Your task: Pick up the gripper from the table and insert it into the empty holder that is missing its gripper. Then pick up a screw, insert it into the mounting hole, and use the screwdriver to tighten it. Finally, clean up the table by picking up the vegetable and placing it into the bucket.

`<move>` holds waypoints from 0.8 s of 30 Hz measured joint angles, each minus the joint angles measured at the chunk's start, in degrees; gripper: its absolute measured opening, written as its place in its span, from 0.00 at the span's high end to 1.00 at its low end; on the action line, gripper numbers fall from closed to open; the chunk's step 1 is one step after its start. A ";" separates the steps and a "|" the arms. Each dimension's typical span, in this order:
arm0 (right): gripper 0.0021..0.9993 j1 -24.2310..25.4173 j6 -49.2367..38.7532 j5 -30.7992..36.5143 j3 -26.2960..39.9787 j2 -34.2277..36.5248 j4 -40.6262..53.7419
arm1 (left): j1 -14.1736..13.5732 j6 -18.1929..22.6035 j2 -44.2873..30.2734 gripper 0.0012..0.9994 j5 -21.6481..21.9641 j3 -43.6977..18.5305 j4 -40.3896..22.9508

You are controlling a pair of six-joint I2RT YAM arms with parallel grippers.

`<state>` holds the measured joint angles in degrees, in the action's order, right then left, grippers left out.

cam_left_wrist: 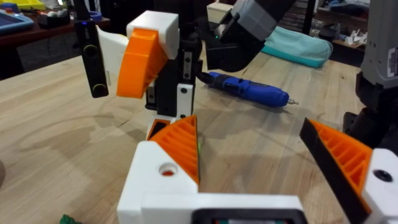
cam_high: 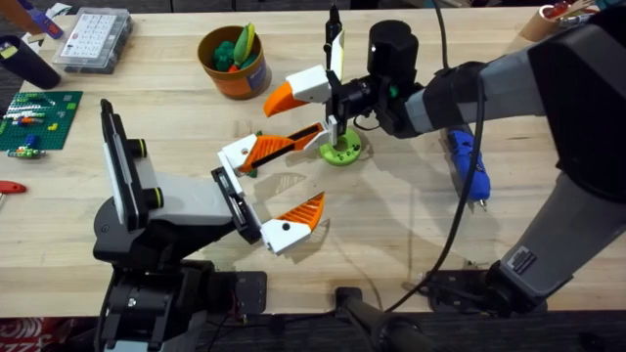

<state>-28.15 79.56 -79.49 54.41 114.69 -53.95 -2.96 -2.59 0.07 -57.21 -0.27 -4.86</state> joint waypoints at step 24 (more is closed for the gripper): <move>0.03 4.91 20.48 -2.89 -0.63 0.33 -26.44 | 0.00 -0.02 -0.08 0.01 0.00 -0.01 -0.03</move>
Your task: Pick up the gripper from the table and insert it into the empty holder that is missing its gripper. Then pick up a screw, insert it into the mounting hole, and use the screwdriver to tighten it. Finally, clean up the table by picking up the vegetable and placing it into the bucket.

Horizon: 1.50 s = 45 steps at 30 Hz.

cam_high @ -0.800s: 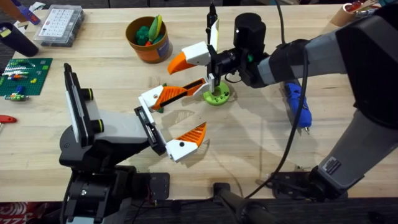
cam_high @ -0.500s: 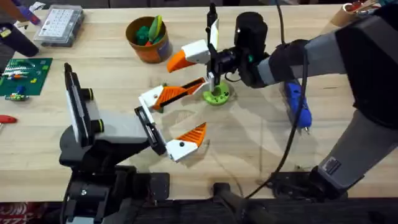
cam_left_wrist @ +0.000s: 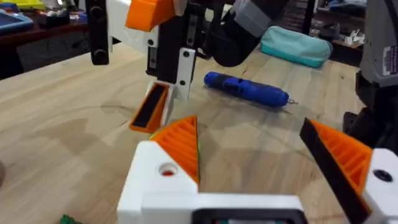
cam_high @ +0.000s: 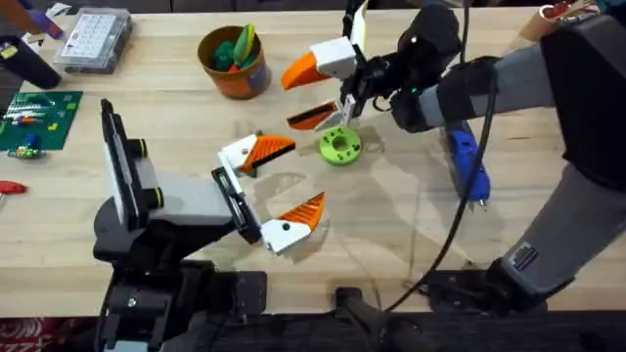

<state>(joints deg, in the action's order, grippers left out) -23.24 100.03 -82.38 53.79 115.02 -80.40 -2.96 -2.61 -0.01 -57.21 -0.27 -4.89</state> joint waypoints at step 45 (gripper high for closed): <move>0.07 -4.39 -8.41 6.01 -13.89 -7.80 0.09 | 0.00 0.00 0.00 0.01 -0.22 -0.04 -0.34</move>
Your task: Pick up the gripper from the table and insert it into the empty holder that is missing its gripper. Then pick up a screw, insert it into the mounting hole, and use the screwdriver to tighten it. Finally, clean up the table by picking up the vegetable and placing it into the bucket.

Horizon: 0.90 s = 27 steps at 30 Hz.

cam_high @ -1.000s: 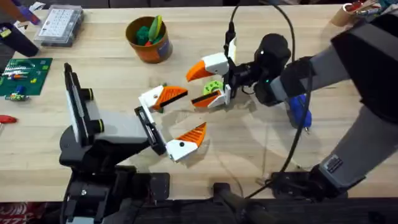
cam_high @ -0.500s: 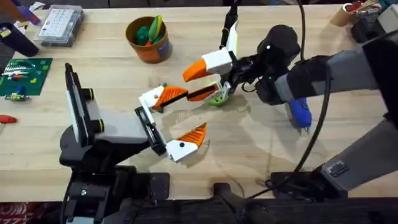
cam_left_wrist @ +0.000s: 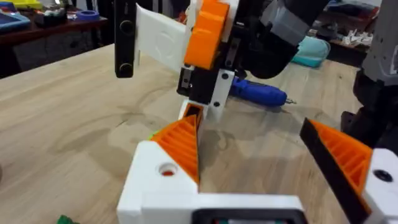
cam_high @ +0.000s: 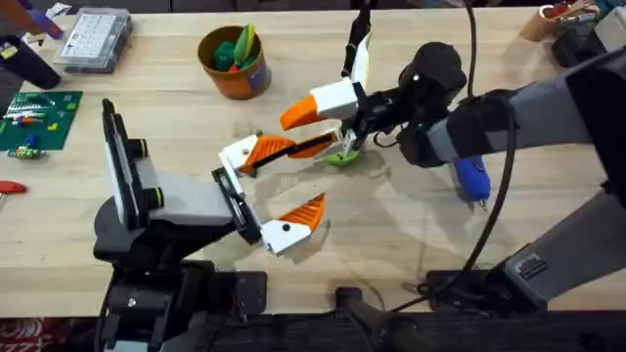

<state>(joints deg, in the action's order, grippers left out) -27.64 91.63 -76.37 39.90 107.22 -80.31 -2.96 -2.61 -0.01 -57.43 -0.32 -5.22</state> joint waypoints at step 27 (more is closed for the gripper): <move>0.99 -0.70 1.60 0.73 -0.24 0.28 1.04 | 0.00 0.90 0.00 0.01 0.02 -0.07 0.01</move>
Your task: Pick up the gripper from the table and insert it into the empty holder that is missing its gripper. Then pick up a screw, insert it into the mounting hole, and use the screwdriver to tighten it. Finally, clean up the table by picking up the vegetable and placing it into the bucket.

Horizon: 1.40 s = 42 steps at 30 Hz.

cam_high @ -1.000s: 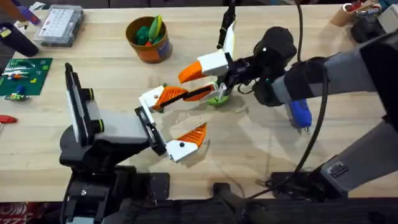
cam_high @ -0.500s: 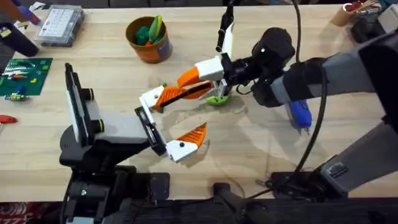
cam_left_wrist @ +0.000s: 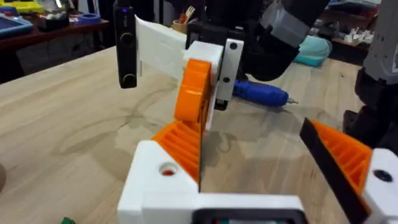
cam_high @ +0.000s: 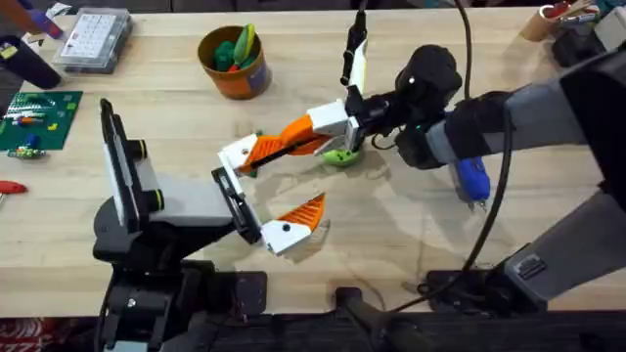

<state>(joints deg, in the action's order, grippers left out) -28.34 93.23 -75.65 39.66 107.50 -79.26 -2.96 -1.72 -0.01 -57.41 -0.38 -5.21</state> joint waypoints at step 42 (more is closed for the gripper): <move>0.99 -1.40 -2.15 -0.25 4.44 -0.01 7.74 | 0.28 0.46 0.00 0.01 1.33 -0.26 0.26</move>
<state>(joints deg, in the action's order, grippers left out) -29.74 91.08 -75.90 44.10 107.50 -71.53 -2.68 -1.26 -0.01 -56.07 -0.64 -4.95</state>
